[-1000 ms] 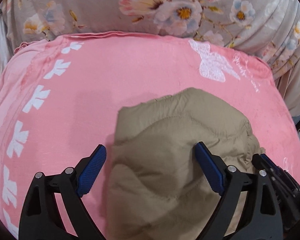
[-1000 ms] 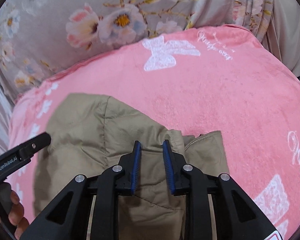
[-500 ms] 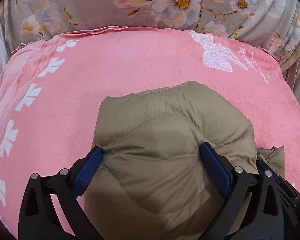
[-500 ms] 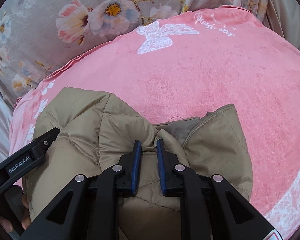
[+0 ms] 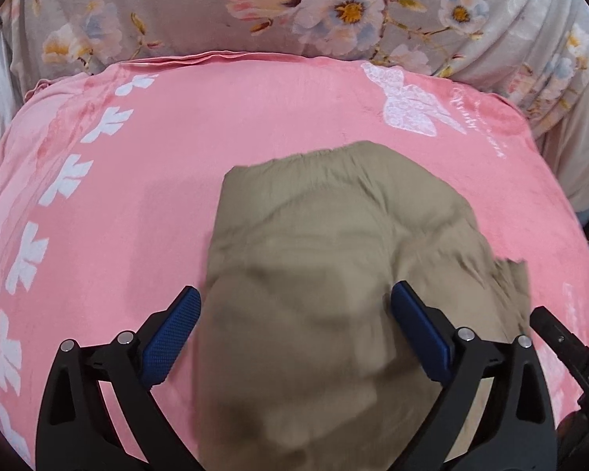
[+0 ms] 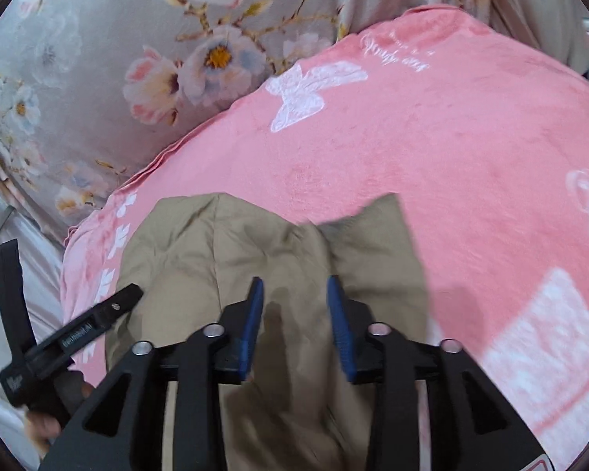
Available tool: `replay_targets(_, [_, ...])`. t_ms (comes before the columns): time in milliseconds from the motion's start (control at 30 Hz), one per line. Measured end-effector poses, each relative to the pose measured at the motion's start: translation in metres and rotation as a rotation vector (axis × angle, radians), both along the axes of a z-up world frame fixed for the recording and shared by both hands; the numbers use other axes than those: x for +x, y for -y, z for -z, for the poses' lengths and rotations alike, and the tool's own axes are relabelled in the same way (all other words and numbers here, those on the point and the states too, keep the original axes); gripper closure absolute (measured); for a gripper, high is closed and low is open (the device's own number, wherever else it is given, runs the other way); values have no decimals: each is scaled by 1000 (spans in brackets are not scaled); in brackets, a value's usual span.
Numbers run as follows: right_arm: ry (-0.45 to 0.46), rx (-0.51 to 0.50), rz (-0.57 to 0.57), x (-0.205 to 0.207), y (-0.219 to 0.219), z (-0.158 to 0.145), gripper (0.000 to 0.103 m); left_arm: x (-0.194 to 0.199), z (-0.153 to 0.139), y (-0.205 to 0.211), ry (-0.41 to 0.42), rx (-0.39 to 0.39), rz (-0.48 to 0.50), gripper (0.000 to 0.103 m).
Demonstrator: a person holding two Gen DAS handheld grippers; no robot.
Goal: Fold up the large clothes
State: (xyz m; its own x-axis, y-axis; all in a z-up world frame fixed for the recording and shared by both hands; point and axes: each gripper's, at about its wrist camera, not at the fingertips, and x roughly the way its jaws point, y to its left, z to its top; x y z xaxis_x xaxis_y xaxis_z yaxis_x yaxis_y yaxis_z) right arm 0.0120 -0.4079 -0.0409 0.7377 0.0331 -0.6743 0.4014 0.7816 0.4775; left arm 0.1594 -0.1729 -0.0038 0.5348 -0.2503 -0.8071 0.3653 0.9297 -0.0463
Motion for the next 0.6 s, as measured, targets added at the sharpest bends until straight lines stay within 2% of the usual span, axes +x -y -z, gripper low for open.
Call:
replay_targets(100, [-36, 1, -33, -51, -4, -3, 64, -35, -7, -15, 12, 19, 37, 8])
replay_targets(167, [-48, 25, -76, -71, -14, 1, 60, -57, -6, -22, -13, 9, 64, 8])
replay_targets(233, [-56, 26, -130, -84, -28, 6, 55, -80, -3, -25, -45, -13, 100, 8])
replay_targets(333, [-92, -8, -158, -86, -46, 20, 55, -101, 0, -22, -37, 20, 112, 8])
replay_targets(367, [-88, -9, -157, -87, -48, 21, 65, -106, 1, -22, -30, 33, 112, 8])
replay_targets(400, [-71, -2, -156, -89, -49, 21, 86, -108, 2, -22, -29, 41, 110, 8])
replay_targets(467, [-25, 3, -154, -98, -50, 12, 96, -112, 3, -25, -33, 42, 100, 8])
replay_targets(533, [17, -1, -136, -110, -48, 1, 99, -112, 5, -27, -38, 45, 94, 7])
replay_targets(600, [-2, 19, -106, -114, -42, 8, 100, -111, 11, -27, -57, 35, 94, 6])
